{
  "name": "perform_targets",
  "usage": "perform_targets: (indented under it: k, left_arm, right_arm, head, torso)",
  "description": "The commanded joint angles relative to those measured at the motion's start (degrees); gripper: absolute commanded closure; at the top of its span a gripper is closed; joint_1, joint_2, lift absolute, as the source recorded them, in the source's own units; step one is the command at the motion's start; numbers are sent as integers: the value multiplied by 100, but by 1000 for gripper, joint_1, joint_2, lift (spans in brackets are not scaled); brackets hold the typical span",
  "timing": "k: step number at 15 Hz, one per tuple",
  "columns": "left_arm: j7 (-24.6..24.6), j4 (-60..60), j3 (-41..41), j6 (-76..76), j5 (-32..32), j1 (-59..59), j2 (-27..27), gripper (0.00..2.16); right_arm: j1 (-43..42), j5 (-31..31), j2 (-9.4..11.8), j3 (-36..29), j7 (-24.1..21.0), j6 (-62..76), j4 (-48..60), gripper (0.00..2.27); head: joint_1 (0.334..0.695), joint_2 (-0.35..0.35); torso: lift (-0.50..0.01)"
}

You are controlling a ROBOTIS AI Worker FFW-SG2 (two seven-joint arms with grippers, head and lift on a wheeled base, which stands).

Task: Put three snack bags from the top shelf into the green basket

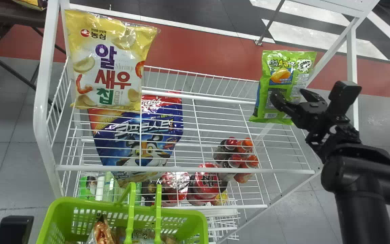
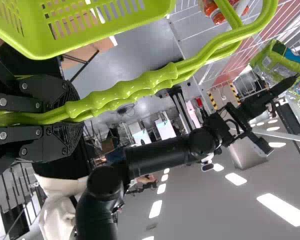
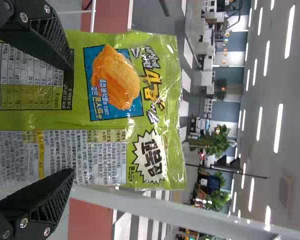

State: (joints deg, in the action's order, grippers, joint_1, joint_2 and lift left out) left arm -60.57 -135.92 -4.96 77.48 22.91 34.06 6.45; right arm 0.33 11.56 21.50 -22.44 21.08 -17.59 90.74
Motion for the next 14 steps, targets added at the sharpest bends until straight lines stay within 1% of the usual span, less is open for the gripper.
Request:
perform_targets:
  k: [1, 2, 3, 4, 5, 6, 7, 9, 14]
  left_arm:
    - [10, 22, -5, 0, -15, 4, -12, 1710]
    - [10, 13, -5, 0, -15, 4, -12, 1706]
    - [19, 22, -5, 0, -24, 4, -21, 1710]
    - [19, 31, 4, 0, -24, 4, -21, 1710]
    - [27, 31, 12, 0, -24, 4, -30, 1710]
    - [19, 31, 21, 0, -24, 4, -21, 1710]
    - [19, 31, 30, 0, -24, -5, -21, 1710]
    - [45, 48, 21, 0, -24, -49, -30, 1710]
    - [45, 101, 30, 17, 12, -137, -4, 1706]
  right_arm:
    - [-165, -22, 12, 248, 98, 93, -127, 83]
    - [-244, -31, 12, 336, 124, 75, -188, 90]
    - [-288, -22, 3, 354, 221, 22, -232, 292]
    - [-288, 48, 3, 354, 265, -118, -232, 927]
    - [-279, 83, -14, 354, 265, -224, -232, 1649]
    - [-279, 92, 3, 336, 265, -400, -232, 1990]
    - [-261, 92, 3, 301, 265, -470, -232, 2152]
    - [-42, 277, 12, 169, 274, -452, -39, 2162]
    - [846, 795, -41, -340, 274, -681, 1394, 2162]
  head:
    - [695, -350]
    - [695, -350]
    - [695, -350]
    - [695, -350]
    - [695, -350]
    - [695, -350]
    - [695, -350]
    - [695, -350]
    - [695, -350]
  torso:
    - [-47]
    - [-47]
    - [-47]
    - [-47]
    - [-47]
    - [-47]
    - [-47]
    - [-47]
    - [-47]
